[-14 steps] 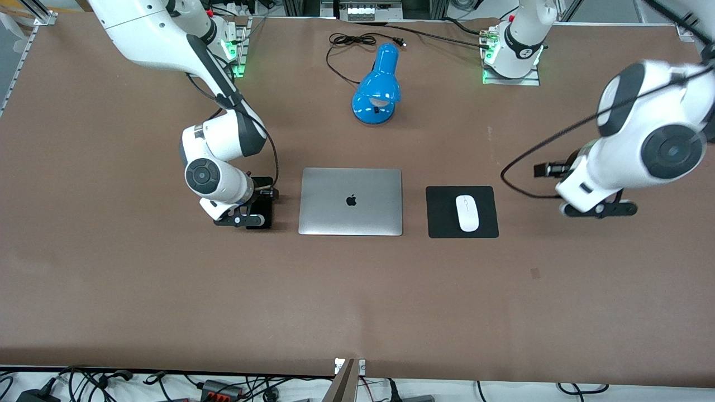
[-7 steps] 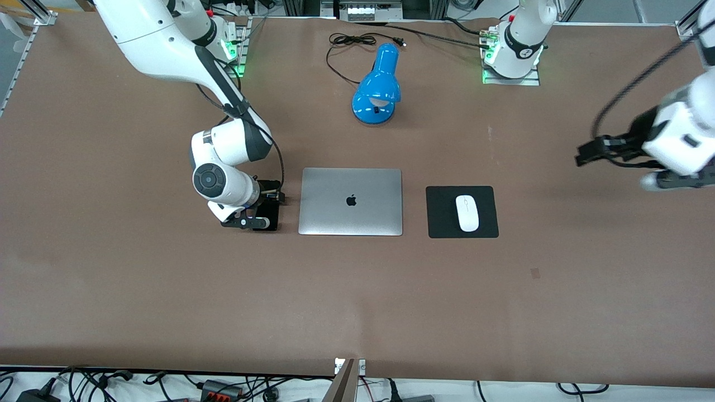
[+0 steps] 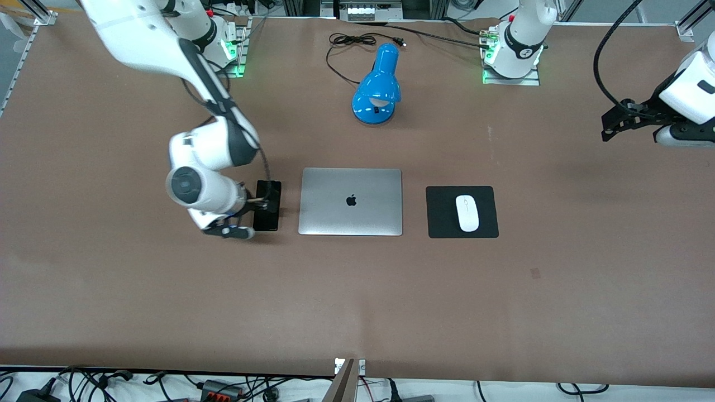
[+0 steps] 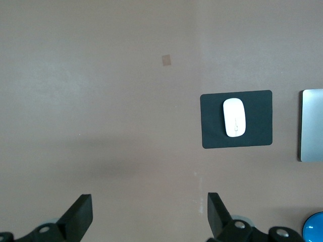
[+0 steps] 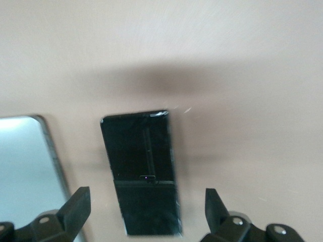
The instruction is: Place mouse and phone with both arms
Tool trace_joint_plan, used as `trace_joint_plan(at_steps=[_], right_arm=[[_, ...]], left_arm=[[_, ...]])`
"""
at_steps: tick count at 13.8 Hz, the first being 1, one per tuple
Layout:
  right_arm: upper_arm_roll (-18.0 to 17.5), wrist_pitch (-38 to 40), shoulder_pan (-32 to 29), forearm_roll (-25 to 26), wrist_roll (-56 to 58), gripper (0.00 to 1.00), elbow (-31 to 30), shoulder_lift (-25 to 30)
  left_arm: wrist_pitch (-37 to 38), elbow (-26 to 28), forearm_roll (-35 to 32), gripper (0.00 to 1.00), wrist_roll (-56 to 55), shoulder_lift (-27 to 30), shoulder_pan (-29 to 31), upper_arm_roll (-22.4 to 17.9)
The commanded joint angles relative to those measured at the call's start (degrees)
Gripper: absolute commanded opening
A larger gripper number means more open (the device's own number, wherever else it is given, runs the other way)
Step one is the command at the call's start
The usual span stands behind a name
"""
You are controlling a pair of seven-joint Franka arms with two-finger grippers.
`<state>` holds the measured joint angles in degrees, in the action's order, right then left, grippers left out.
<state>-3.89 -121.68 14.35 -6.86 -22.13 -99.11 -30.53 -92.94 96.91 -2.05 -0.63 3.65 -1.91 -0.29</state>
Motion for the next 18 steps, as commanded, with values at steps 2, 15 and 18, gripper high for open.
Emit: trace_joint_plan(at_steps=[2, 15, 18], right_arm=[[1.25, 13.64, -5.98, 0.09, 0.50, 1.00, 6.21, 6.08], [1.86, 23.42, -25.07, 2.20, 16.14, 1.00, 7.00, 25.95], [1.60, 28.06, -25.07, 3.43, 16.15, 1.00, 6.13, 28.94]], left_arm=[[2.50, -3.12, 2.49, 1.00, -2.70, -1.98, -0.81, -0.42], [2.76, -3.39, 2.32, 1.00, -5.79, -2.07, -1.60, 0.46], [2.76, -3.39, 2.23, 1.00, -5.70, -2.07, -1.34, 0.55]])
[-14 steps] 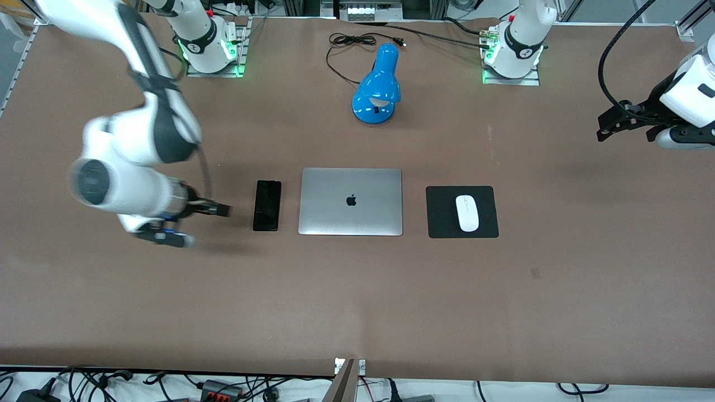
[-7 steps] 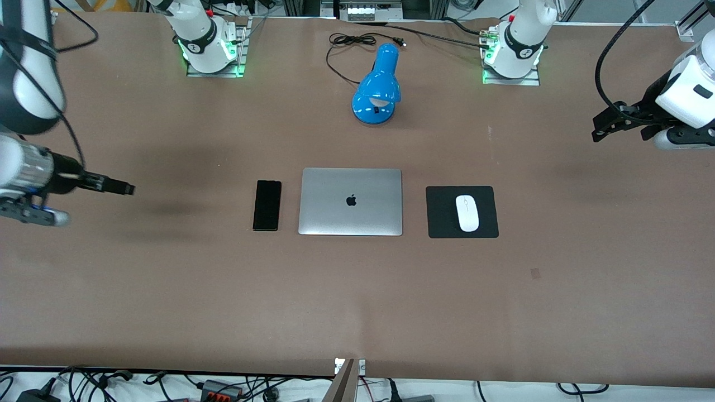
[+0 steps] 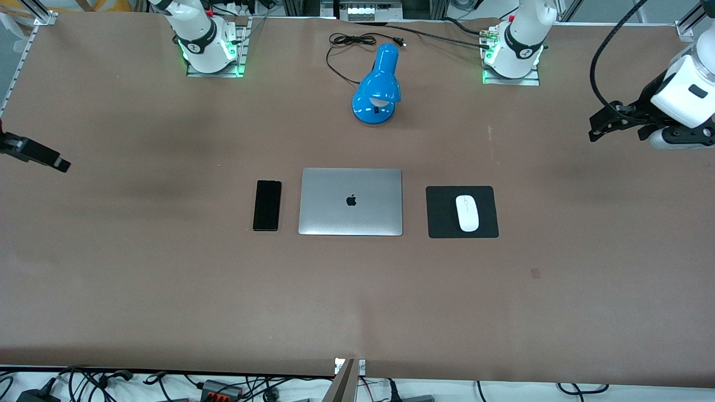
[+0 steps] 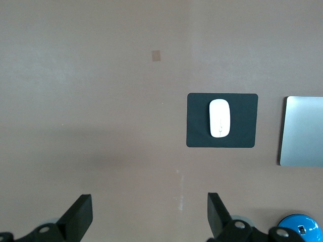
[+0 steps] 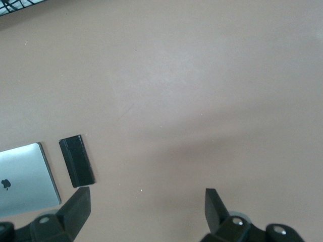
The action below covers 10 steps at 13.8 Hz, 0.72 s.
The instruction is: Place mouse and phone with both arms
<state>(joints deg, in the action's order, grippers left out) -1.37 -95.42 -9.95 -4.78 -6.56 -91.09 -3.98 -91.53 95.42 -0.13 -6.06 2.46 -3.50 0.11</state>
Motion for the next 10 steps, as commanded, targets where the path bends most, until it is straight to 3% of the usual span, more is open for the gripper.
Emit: trace_joint_plan(at_steps=[1, 4, 10], right_arm=[[-0.92, 0.77, -1.47, 1.70, 1.54, 1.00, -2.33, 2.57], [-3.37, -0.38, -2.62, 5.39, 8.57, 1.00, -1.99, 2.66], [-5.14, 0.68, -2.09, 5.84, 7.00, 1.00, -4.01, 4.42]], left_arm=[[1.35, -1.90, 0.31, 1.00, -0.27, -0.88, 0.25, 0.16], [1.35, -1.81, 0.14, 1.00, -0.27, -0.88, 0.33, 0.16], [1.44, -1.90, -0.13, 1.00, -0.18, -0.88, 0.07, 0.24]])
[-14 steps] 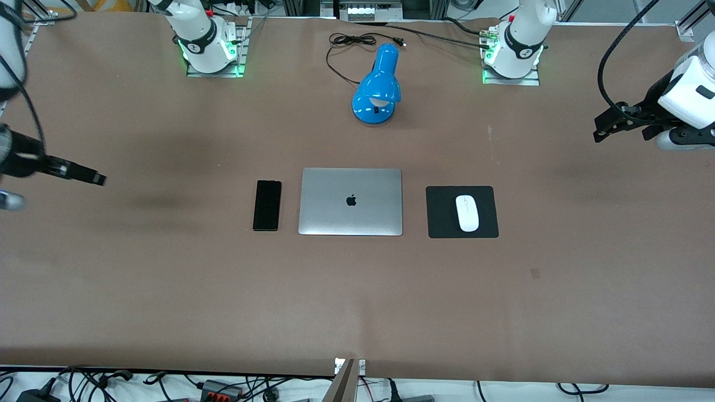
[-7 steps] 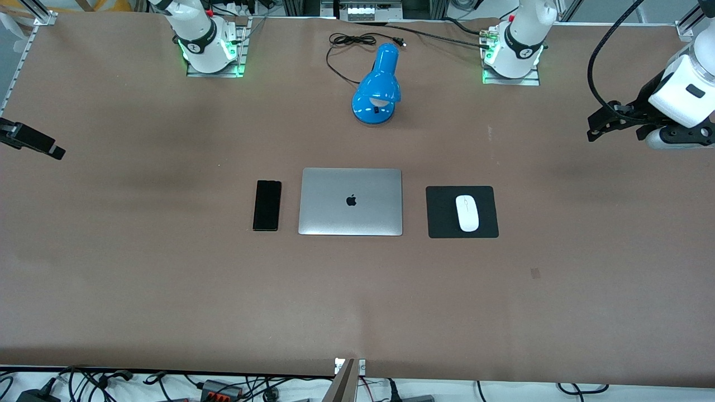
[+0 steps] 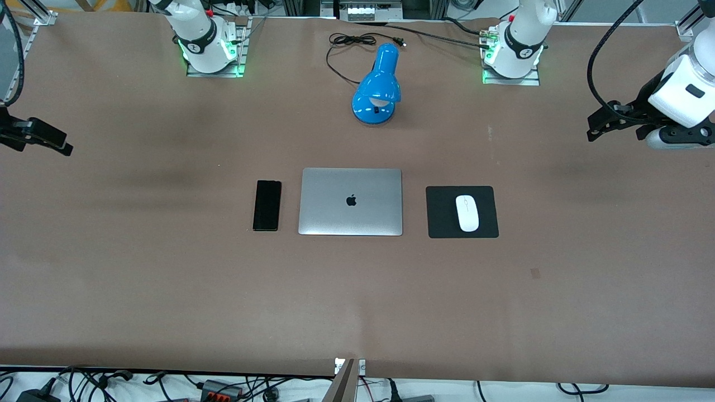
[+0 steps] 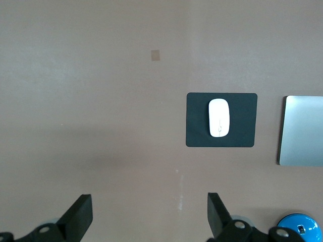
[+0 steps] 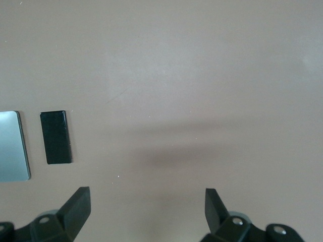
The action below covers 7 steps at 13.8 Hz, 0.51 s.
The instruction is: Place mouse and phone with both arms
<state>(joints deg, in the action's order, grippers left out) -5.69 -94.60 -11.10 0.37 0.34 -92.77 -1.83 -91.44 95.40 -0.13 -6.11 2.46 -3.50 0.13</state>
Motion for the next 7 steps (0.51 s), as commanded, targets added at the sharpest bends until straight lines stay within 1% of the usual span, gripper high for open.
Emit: trace_joint_plan(at_steps=[1, 7], right_arm=[[-0.82, -0.14, -0.77, 0.68, 0.10, 1.00, -2.42, 2.27], [-0.99, 1.17, -0.50, 0.60, 0.45, 1.00, -1.10, 1.92]], left_arm=[[1.26, -1.89, -0.22, 1.00, -0.22, -0.88, -0.02, 0.22], [1.35, -1.89, -0.13, 1.00, -0.22, -0.88, 0.16, 0.22]])
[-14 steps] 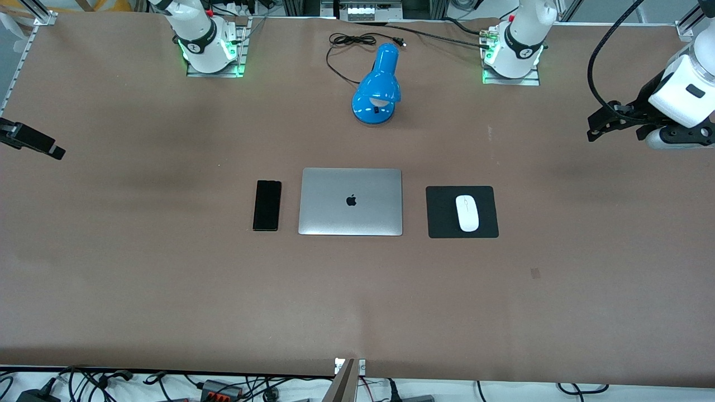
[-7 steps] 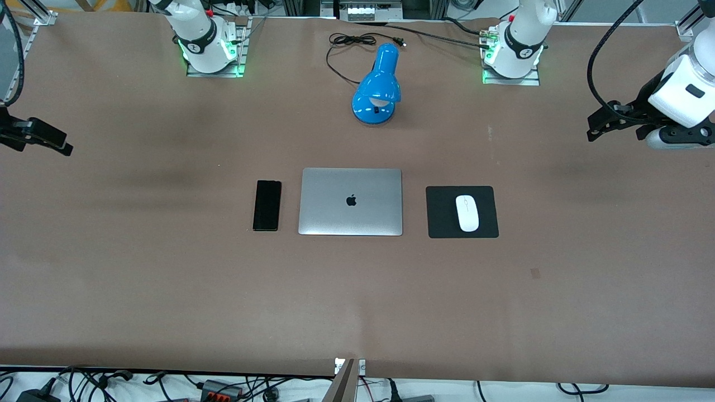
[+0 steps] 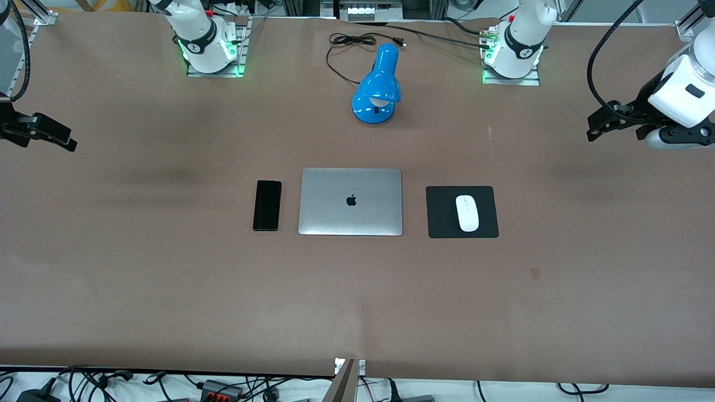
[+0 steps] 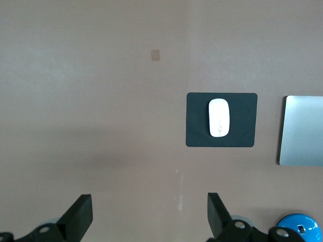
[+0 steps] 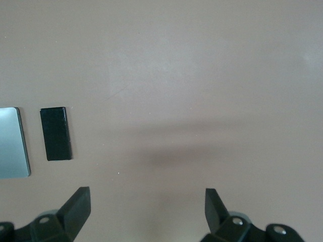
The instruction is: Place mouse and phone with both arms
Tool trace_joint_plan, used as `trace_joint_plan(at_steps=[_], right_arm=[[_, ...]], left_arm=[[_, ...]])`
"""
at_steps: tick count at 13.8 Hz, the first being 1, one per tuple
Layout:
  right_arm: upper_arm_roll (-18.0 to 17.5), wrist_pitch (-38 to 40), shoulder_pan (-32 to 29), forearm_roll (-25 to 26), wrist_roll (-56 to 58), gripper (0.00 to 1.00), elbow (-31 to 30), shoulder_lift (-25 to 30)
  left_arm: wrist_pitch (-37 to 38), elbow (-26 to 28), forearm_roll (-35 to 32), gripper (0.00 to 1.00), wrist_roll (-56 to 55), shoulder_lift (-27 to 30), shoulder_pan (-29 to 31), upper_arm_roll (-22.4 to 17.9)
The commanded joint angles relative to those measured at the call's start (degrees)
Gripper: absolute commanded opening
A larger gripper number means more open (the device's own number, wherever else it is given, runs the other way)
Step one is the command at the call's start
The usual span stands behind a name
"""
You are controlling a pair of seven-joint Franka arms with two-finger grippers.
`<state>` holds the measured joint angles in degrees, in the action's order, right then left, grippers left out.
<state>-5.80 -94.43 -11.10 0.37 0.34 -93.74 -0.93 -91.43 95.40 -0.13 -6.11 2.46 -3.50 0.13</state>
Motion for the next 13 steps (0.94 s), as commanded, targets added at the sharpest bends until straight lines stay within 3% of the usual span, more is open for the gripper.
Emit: trace_joint_plan(at_steps=[1, 13], right_arm=[[-0.97, 1.08, -0.59, 0.59, 0.28, 1.00, -0.04, 0.93], [-0.70, 1.70, -1.20, 0.59, 1.24, 1.00, 1.72, -0.47]], left_arm=[[1.34, -1.88, -0.13, 1.00, -0.22, -0.88, 0.16, 0.22], [1.34, -1.88, -0.13, 1.00, 0.13, -0.88, 0.33, 0.22]])
